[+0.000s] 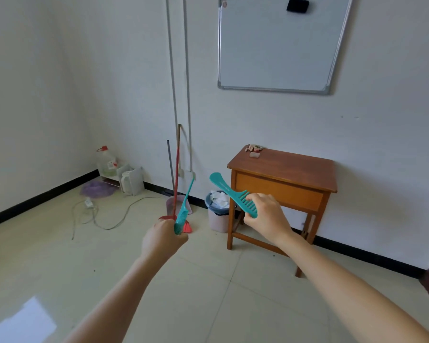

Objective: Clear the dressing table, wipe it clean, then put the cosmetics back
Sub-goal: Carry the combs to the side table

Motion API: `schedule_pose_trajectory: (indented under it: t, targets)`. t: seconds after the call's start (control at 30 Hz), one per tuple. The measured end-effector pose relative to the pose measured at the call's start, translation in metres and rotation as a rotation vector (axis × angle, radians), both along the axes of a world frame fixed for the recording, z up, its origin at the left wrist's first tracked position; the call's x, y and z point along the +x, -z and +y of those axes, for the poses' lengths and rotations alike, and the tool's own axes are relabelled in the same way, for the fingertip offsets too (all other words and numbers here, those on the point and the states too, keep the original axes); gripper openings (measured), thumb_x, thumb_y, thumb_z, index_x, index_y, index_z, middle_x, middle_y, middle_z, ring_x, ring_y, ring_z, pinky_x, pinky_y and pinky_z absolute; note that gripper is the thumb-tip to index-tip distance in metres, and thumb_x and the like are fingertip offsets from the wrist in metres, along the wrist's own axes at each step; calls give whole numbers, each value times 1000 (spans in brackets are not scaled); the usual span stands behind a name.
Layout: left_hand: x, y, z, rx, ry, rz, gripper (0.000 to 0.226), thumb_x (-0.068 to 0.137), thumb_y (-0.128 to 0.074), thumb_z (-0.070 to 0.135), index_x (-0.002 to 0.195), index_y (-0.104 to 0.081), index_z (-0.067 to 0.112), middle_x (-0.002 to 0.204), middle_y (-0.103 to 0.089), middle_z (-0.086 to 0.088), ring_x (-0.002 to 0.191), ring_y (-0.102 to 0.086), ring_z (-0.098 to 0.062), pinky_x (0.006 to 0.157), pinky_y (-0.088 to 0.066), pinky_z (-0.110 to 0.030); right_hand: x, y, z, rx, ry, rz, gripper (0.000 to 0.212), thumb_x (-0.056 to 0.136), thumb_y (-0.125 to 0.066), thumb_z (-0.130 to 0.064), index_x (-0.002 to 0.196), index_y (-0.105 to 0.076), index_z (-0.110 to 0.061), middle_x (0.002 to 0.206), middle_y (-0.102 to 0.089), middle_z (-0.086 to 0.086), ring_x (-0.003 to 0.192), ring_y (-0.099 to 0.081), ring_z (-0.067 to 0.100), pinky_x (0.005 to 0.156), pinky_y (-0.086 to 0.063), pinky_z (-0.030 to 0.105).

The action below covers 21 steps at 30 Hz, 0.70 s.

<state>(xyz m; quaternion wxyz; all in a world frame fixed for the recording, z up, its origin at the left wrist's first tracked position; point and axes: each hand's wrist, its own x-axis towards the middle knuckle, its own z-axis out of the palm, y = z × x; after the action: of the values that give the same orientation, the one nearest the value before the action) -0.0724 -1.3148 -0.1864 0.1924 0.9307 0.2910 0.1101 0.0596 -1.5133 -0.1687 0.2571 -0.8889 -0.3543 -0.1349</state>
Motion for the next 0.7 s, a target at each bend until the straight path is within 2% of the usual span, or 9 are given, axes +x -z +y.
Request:
schedule_pose_trajectory:
  t: [0.23,0.47,0.7]
  targets:
    - [90,-4,37,11,5,22,18,79,-61,31,85,-60,14,79,-55,0,65,-49,-15,54,-40,-25,90,5,43,34,9,-16,37,83,-63,-18,117,-52,-10,118,-57,7,105,-48,19,81,-47,26]
    - [192,-12,74,-18,-27,7,21,82,-60,33,84,-61,13,82,-61,-2,65,-55,-14,60,-51,-29,187,3,78,40,-9,-9,35,84,-63,-22,115,-53,-11,115,-57,5,103,-48,16,74,-40,15]
    - [248,26,85,-114,-21,77,15,80,-60,27,87,-61,13,81,-59,-1,57,-47,-9,48,-37,-18,245,36,96,-28,-12,77,37,85,-63,-22,118,-51,-10,121,-56,6,107,-47,16,73,-39,15]
